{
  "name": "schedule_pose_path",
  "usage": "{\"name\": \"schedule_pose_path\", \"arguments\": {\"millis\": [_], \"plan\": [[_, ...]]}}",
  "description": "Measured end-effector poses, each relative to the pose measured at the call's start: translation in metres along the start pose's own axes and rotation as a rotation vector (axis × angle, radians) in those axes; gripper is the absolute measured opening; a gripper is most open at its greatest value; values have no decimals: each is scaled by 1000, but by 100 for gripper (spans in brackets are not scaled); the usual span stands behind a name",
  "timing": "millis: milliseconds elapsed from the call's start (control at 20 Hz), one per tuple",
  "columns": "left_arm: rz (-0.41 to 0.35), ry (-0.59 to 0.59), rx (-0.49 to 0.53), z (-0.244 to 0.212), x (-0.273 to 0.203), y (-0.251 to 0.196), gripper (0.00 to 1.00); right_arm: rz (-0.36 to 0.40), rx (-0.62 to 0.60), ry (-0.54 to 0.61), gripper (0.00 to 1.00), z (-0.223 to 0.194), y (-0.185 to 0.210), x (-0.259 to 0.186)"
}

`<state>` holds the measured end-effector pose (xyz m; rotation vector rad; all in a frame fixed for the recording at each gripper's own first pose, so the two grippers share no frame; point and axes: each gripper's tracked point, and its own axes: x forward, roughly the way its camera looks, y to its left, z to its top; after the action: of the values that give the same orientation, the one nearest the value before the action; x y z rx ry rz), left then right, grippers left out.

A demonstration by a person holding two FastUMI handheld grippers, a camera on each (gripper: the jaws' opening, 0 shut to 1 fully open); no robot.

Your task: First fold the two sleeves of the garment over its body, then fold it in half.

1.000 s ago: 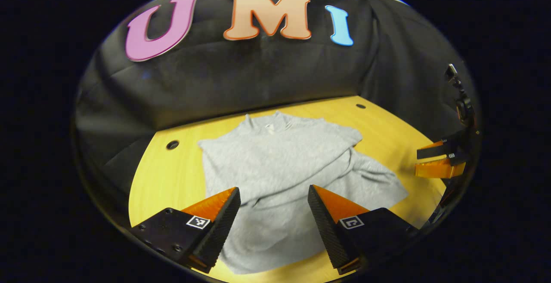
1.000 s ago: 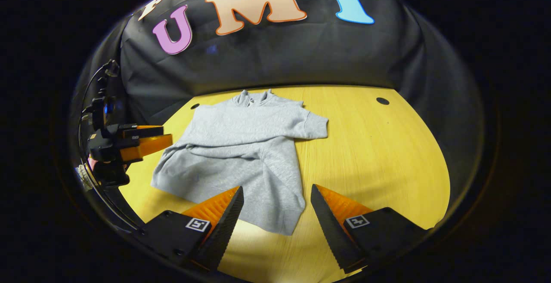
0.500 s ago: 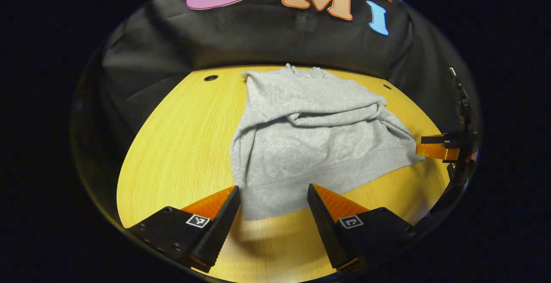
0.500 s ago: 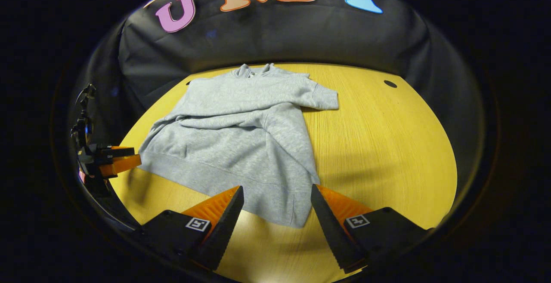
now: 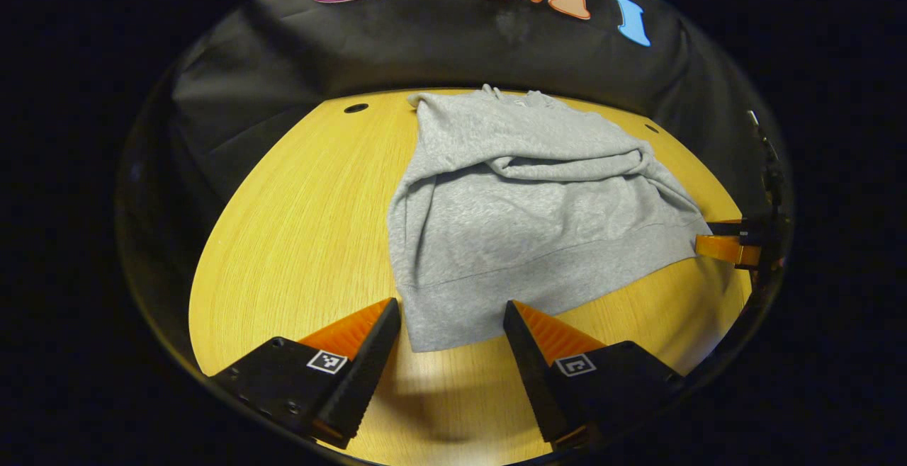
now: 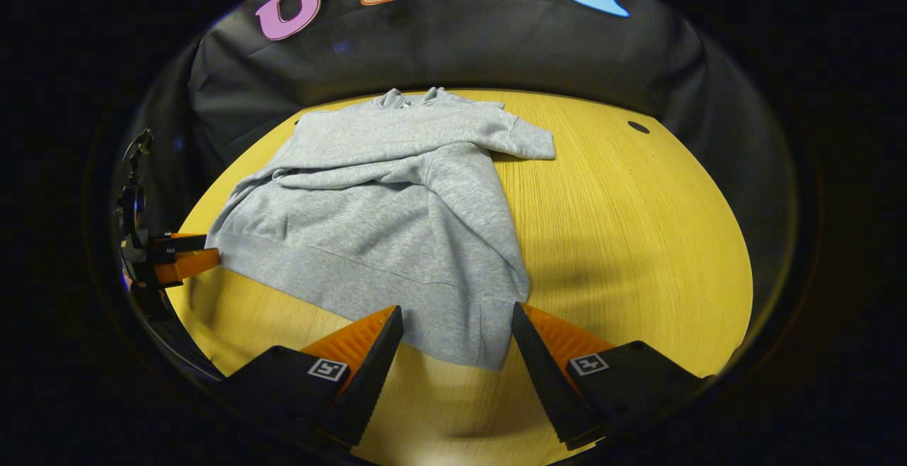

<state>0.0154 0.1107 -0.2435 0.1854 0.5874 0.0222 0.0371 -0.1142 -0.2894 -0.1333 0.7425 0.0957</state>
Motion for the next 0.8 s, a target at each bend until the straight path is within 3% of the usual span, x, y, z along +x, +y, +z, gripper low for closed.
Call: {"name": "schedule_pose_path", "arguments": {"millis": [150, 250, 300, 400, 450, 500, 550, 600, 650, 800], "plan": [[-8, -17, -1, 2, 1, -2, 84, 10, -1, -16, 91, 1, 2, 1], [-21, -24, 1, 3, 2, -5, 78, 17, 12, -23, 79, 1, 2, 2], [-37, -26, 14, 3, 2, -8, 76, 22, 18, -19, 65, 2, 3, 2], [-66, -26, 33, 6, 3, -13, 61, 45, 37, -11, 48, 2, 8, 2], [-80, -27, 35, 7, 4, -16, 48, 57, 43, -2, 41, 1, 10, 4], [-91, -28, 27, 8, 5, -20, 43, 59, 35, -5, 29, 2, 11, 2], [-81, -31, 8, 9, 7, -21, 20, 72, 14, -2, 28, 1, 13, 3], [-72, -35, 8, 10, 8, -22, 11, 68, 6, -3, 24, 2, 13, 2], [-66, -34, 19, 10, 8, -23, 7, 67, -14, -7, 13, 1, 14, 2], [-59, -41, 30, 12, 8, -23, 2, 68, -30, -4, 12, 3, 15, 0]]}}
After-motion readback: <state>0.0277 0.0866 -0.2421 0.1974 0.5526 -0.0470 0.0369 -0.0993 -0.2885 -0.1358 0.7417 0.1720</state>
